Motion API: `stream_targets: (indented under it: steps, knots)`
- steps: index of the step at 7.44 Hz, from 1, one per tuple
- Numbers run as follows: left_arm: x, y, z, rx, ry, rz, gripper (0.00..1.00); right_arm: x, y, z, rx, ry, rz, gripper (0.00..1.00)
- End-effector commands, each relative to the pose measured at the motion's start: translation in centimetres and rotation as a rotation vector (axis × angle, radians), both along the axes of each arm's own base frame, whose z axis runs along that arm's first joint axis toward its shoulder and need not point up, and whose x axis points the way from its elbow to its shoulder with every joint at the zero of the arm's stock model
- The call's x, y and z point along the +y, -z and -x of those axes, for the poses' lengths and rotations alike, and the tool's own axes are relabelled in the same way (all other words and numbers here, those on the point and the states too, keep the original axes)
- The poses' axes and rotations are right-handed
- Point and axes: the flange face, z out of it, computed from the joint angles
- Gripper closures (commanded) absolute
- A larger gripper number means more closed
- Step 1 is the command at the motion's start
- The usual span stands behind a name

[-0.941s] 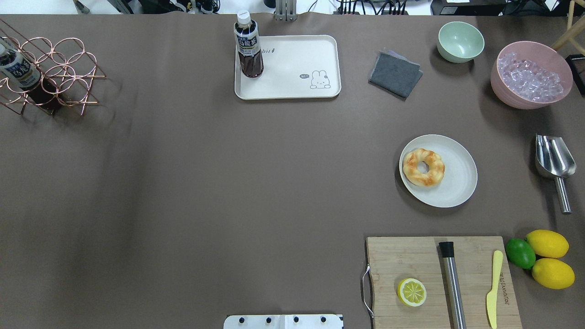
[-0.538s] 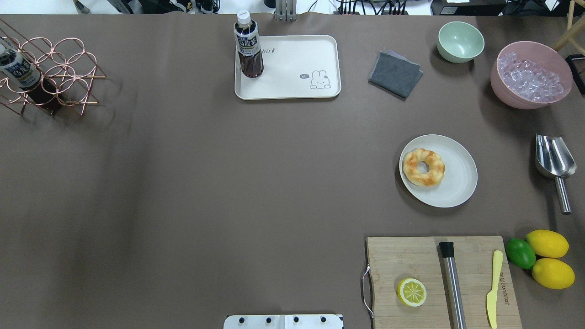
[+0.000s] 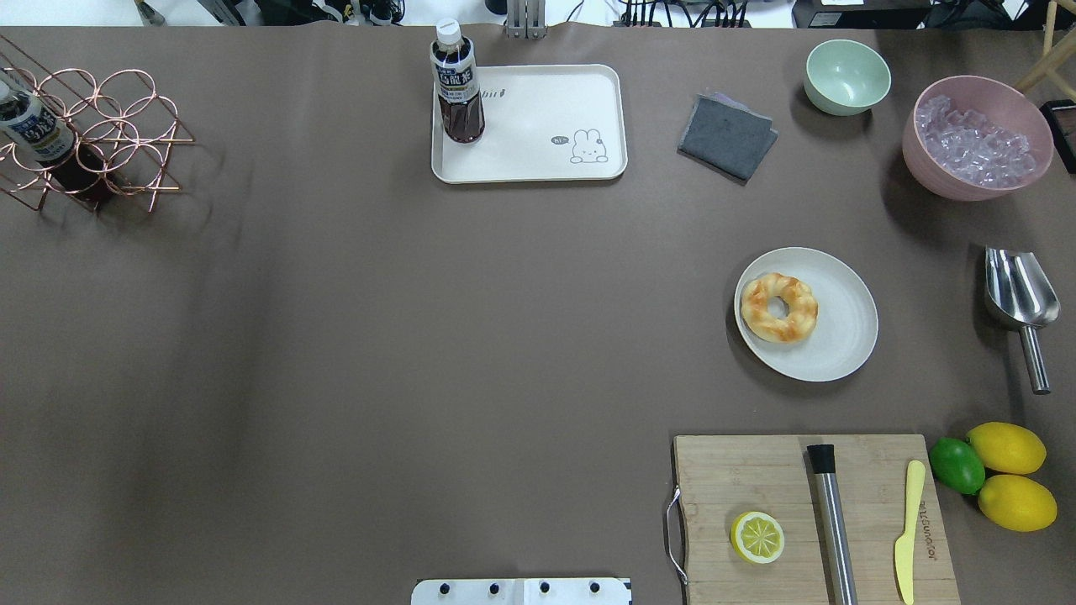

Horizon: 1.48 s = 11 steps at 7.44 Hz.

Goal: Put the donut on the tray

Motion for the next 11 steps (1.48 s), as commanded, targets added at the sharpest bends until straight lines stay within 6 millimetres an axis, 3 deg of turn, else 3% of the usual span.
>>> stream_targets:
  steps: [1, 6, 9, 11]
  knots:
    - [0.0, -0.2, -0.4, 0.000, -0.009, 0.004, 0.02, 0.4, 1.7, 5.7, -0.070, -0.019, 0.037, 0.00]
    - [-0.1, -0.1, -0.8, 0.000, -0.016, 0.003, 0.02, 1.8, -1.8, 15.9, 0.005, -0.068, 0.009, 0.00]
    - [0.0, -0.3, -0.8, 0.000, -0.018, 0.006, 0.02, 2.9, -1.3, 22.5, -0.020, -0.096, 0.004, 0.00]
    - [0.0, -0.5, -0.8, 0.000, -0.018, 0.009, 0.02, 2.9, -2.3, 23.7, -0.031, -0.104, 0.017, 0.00]
